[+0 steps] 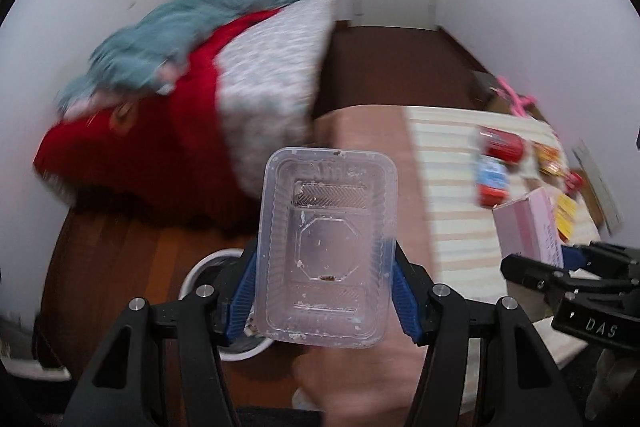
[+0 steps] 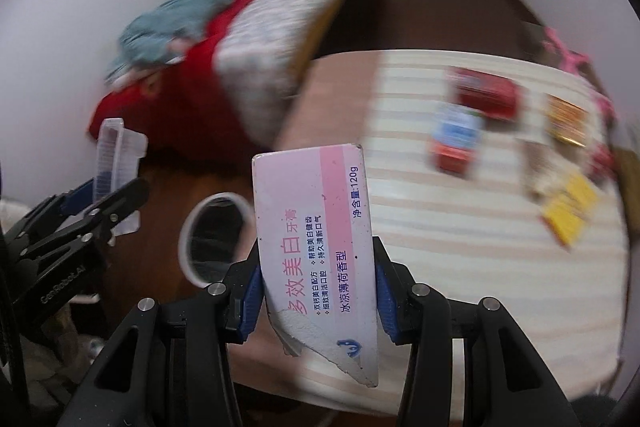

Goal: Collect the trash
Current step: 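Carry the pink box and plastic tray over the bin and release both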

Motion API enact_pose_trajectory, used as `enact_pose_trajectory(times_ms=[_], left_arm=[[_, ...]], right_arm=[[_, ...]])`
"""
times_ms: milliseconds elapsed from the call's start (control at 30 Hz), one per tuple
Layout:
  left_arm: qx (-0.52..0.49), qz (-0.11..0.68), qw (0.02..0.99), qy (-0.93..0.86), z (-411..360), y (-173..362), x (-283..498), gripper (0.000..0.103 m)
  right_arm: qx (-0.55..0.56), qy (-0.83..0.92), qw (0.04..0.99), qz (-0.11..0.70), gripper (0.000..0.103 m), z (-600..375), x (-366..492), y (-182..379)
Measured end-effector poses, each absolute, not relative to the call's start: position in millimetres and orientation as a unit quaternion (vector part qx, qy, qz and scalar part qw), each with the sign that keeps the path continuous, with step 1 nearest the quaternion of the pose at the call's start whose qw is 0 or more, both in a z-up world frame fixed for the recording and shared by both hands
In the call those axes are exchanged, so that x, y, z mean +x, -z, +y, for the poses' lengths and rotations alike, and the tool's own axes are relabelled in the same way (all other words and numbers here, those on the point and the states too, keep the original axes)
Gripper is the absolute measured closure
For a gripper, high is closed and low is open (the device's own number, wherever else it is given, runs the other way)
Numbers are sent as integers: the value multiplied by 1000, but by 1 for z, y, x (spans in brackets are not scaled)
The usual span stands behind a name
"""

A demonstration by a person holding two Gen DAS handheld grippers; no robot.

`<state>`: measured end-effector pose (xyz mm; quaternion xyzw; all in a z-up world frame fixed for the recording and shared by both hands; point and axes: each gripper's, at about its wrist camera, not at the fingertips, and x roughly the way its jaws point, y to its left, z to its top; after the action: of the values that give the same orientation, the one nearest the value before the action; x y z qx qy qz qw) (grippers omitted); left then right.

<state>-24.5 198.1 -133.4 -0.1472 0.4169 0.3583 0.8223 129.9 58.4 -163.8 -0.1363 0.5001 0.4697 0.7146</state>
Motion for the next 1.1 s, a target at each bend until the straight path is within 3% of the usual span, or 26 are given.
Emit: enact_pose_trajectory(times_ms=[200, 367, 667, 733, 800, 867, 900, 933, 1000, 1100], left_arm=[[-261, 421, 773, -397, 294, 179, -99, 47], [-383, 438, 716, -385, 366, 254, -148, 47], [-516, 452, 633, -359, 424, 362, -182, 44], [-532, 448, 620, -363, 432, 373, -189, 30], [-541, 443, 613, -367, 435, 377, -194, 4], [-535, 445, 609, -380, 433, 378, -198, 4], [-527, 449, 607, -389, 433, 378, -198, 4], [-519, 452, 607, -398, 432, 377, -198, 4], [-491, 455, 609, -425, 429, 371, -200, 4], [-456, 459, 607, -461, 423, 362, -209, 4]], right_arm=[[-174, -522, 650, 524, 54, 183, 60, 201], [-227, -522, 605, 556, 54, 267, 21, 267], [-296, -485, 558, 605, 53, 371, 7, 380], [-302, -485, 539, 619, 53, 384, 7, 399], [-307, -483, 533, 623, 52, 392, 5, 408], [-315, -485, 523, 626, 51, 406, 1, 421], [-317, -485, 524, 625, 41, 411, 2, 425], [-316, -486, 525, 624, 23, 413, 3, 429], [-312, -491, 528, 619, 8, 415, 6, 431], [-315, -494, 539, 605, 0, 409, 3, 424]])
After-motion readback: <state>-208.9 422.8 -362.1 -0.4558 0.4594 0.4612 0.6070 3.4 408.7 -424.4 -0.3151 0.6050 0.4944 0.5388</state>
